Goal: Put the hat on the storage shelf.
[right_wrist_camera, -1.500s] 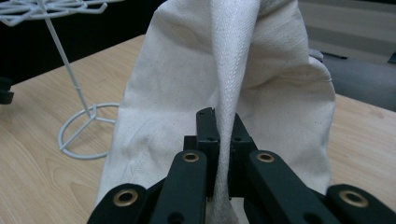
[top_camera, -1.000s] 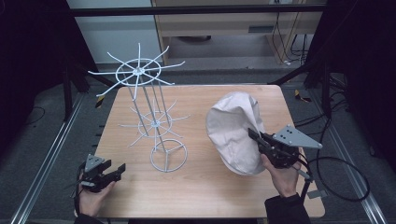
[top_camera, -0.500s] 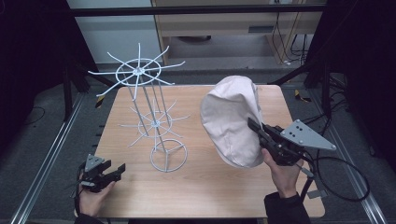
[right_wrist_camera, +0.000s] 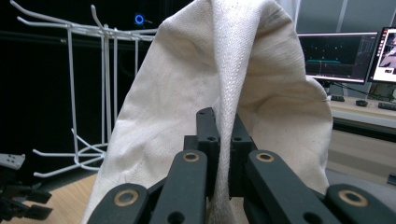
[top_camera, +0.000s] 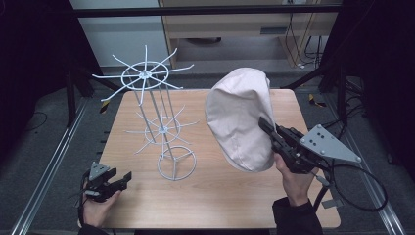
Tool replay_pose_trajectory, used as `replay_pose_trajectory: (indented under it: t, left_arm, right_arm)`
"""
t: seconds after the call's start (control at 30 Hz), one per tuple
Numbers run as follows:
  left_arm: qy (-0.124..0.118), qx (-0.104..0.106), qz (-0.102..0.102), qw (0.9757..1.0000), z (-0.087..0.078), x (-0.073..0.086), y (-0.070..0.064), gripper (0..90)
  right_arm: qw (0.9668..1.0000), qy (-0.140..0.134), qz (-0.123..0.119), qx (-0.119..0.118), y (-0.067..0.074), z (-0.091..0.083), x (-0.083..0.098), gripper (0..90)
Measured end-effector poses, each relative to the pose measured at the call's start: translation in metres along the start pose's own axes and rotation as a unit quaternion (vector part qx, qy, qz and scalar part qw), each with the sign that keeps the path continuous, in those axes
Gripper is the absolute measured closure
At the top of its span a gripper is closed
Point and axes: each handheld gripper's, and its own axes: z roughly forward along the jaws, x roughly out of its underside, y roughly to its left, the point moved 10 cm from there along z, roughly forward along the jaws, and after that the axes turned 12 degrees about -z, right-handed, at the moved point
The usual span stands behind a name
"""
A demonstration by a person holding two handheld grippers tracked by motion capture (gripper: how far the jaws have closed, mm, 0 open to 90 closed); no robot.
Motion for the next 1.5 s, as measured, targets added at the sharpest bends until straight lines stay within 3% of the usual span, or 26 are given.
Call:
replay_pose_trajectory:
  t: [0.73,1.2,1.5]
  left_arm:
    - [0.001,0.0,0.001,1.0,0.0,0.0,0.0,36.2]
    - [0.002,0.0,0.0,1.0,0.001,0.0,0.0,36.2]
    - [0.0,-0.001,0.0,1.0,0.0,0.0,0.001,36.2]
  right_arm:
    - [0.9974,-0.071,-0.011,-0.004,0.014,-0.007,-0.047,88.3]
    - [0.9944,-0.104,-0.015,-0.012,0.026,0.001,-0.075,88.3]
    - [0.993,-0.113,-0.018,-0.027,0.036,0.018,-0.089,88.3]
